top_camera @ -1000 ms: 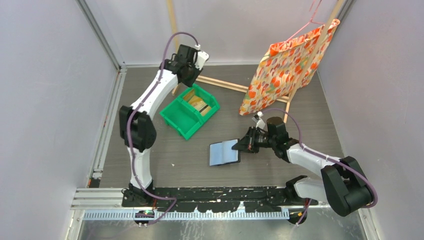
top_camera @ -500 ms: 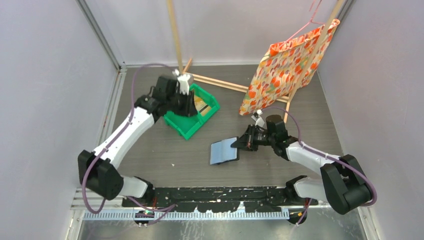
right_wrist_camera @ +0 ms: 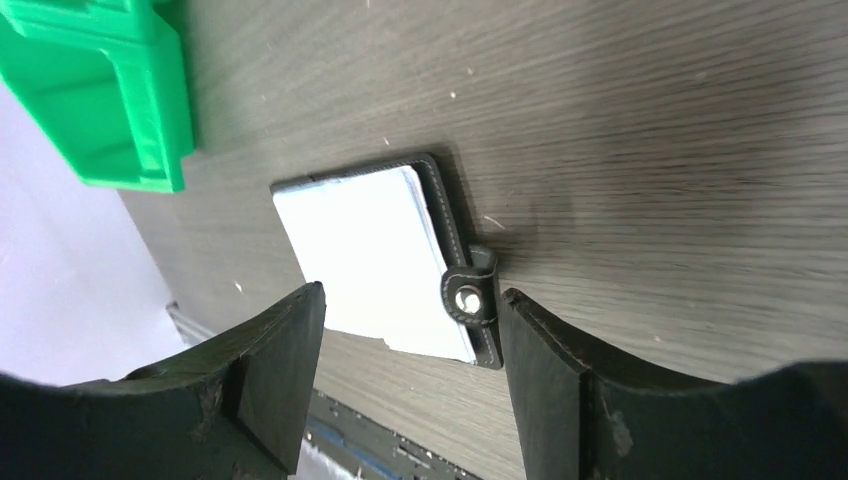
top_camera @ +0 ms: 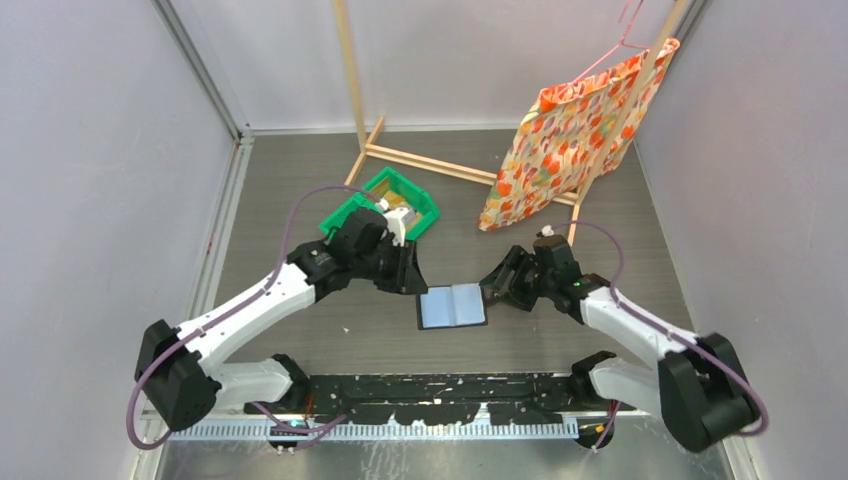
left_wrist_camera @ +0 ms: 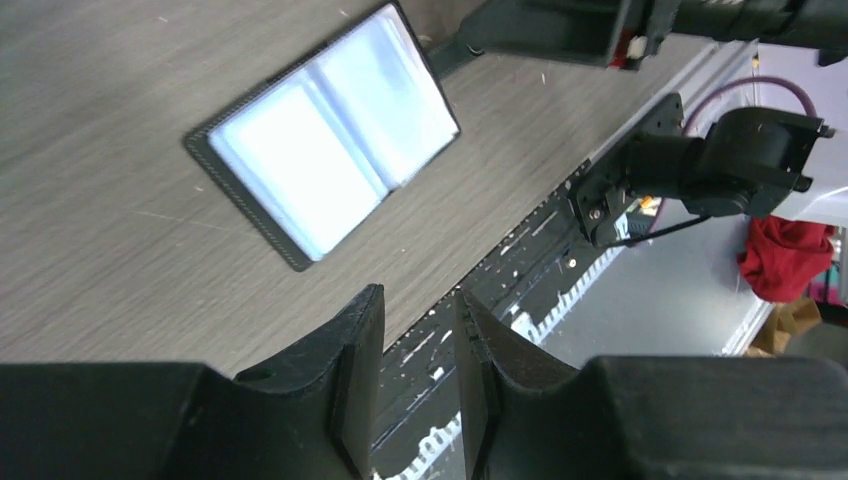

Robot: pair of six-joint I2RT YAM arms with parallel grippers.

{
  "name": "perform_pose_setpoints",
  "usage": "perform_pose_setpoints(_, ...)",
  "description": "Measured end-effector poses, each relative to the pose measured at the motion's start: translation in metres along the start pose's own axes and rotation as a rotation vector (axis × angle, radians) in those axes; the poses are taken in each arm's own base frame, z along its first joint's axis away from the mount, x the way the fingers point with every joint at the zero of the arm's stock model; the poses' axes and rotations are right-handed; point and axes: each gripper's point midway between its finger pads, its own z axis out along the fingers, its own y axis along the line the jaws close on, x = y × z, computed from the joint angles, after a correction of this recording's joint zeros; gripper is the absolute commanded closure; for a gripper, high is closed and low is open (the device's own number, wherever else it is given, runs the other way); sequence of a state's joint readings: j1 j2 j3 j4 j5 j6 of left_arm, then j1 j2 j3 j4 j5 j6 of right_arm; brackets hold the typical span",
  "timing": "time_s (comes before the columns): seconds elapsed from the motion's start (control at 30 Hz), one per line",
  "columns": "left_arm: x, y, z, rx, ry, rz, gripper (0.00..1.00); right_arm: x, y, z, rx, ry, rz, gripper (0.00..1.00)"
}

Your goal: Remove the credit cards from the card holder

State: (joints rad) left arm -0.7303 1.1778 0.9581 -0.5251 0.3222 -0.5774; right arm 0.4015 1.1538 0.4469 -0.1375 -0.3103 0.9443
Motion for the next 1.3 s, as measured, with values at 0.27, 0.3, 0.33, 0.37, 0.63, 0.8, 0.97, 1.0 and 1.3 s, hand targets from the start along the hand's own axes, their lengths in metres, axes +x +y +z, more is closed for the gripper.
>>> perform_pose_setpoints(0.27, 0.025, 0.005, 0.044, 0.014, 0.079, -0.062, 0.68, -0.005, 0.000, -0.016, 0.056, -0.098, -0.065, 0.31)
perform_pose_setpoints(0.3, 0.027, 0.008, 0.049, 0.011, 0.080, -0.064, 0.68, 0.002, 0.000, -0.013, 0.080, -0.078, -0.094, 0.31)
perform_pose_setpoints(0.33, 0.029, 0.011, 0.052, 0.006, 0.078, -0.066, 0.68, 0.009, 0.002, -0.010, 0.089, -0.056, -0.119, 0.30)
perform_pose_setpoints(0.37, 0.033, 0.015, 0.054, -0.001, 0.077, -0.072, 0.68, 0.017, 0.006, -0.007, 0.097, -0.039, -0.154, 0.30)
perform_pose_setpoints(0.63, 0.075, 0.060, 0.066, -0.121, 0.095, -0.134, 0.68, 0.031, 0.026, 0.007, 0.072, 0.002, -0.223, 0.30)
perform_pose_setpoints(0.8, 0.077, 0.069, 0.070, -0.143, 0.068, -0.144, 0.68, 0.037, 0.018, 0.023, 0.095, 0.047, -0.213, 0.30)
perform_pose_setpoints(0.97, 0.076, 0.075, 0.072, -0.163, 0.049, -0.139, 0.68, 0.039, 0.018, 0.027, 0.088, 0.059, -0.213, 0.30)
perform_pose_setpoints(1.0, 0.076, 0.076, 0.073, -0.166, 0.049, -0.138, 0.68, 0.039, 0.019, 0.027, 0.086, 0.059, -0.213, 0.30)
perform_pose_setpoints(1.3, 0.084, 0.087, 0.092, -0.164, 0.046, -0.145, 0.69, 0.042, 0.030, 0.034, 0.027, 0.083, -0.211, 0.31)
